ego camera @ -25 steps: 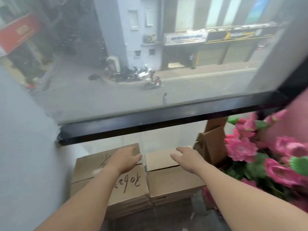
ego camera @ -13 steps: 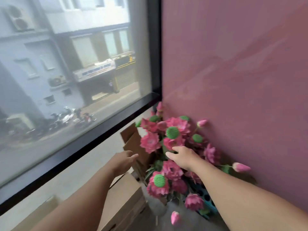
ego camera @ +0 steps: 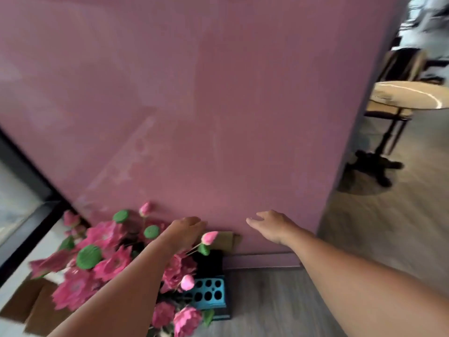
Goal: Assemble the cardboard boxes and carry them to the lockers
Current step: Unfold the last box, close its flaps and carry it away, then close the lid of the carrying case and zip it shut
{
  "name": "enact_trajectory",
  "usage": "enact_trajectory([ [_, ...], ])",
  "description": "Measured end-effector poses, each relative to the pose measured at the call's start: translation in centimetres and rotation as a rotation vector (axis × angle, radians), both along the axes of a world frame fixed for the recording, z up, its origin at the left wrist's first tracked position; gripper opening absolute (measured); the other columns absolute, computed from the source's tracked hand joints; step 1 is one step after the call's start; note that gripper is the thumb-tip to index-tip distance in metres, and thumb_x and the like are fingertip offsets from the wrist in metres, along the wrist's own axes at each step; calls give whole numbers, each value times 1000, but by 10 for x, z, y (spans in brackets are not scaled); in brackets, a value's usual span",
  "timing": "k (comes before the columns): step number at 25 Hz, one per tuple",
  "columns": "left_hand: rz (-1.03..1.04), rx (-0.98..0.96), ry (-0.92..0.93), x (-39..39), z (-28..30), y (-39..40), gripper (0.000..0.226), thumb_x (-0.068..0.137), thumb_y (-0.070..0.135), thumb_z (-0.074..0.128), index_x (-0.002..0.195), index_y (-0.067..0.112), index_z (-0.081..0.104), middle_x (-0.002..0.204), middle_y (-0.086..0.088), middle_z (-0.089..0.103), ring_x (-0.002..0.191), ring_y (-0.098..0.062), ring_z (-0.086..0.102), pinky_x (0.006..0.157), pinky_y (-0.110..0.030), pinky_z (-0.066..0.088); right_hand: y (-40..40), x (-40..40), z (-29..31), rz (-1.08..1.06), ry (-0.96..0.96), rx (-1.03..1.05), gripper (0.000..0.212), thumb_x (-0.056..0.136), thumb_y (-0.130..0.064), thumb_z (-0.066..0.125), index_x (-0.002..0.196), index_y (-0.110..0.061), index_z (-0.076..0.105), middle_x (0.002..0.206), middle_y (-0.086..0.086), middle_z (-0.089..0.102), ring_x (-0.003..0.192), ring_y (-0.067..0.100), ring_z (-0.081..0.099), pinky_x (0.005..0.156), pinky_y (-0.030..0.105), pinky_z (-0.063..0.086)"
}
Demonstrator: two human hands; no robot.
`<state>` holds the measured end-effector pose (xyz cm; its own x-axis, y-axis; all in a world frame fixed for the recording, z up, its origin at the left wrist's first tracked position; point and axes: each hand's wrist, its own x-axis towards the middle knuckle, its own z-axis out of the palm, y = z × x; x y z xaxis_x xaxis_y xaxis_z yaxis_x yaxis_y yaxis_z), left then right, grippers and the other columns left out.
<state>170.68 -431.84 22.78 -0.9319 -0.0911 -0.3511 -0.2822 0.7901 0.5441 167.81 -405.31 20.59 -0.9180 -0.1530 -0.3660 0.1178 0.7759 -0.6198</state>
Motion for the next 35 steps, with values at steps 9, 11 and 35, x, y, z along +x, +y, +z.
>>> enact_trajectory([
  [9,-576,-49,-62,-154,-2,211,55,102,53,39,142,19,52,146,-7,52,135,-29,46,112,-37,35,184,-40,-16,-448,-18,33,62,96,-66,45,132,-19,62,148,4,55,137,25,50,105,31,38],
  [11,-691,-43,-60,-182,2,258,53,103,50,39,141,15,54,144,-8,53,134,-28,47,112,-37,36,219,-41,-11,-562,-43,47,63,99,-61,45,142,-17,57,152,3,51,142,24,45,109,28,35],
  [35,-1296,-52,-79,-358,-14,892,48,101,52,42,134,20,56,130,-1,56,118,-24,52,98,-36,42,752,-93,-42,-1204,-58,27,68,94,-66,50,125,-8,66,126,10,63,130,31,56,95,31,42],
])
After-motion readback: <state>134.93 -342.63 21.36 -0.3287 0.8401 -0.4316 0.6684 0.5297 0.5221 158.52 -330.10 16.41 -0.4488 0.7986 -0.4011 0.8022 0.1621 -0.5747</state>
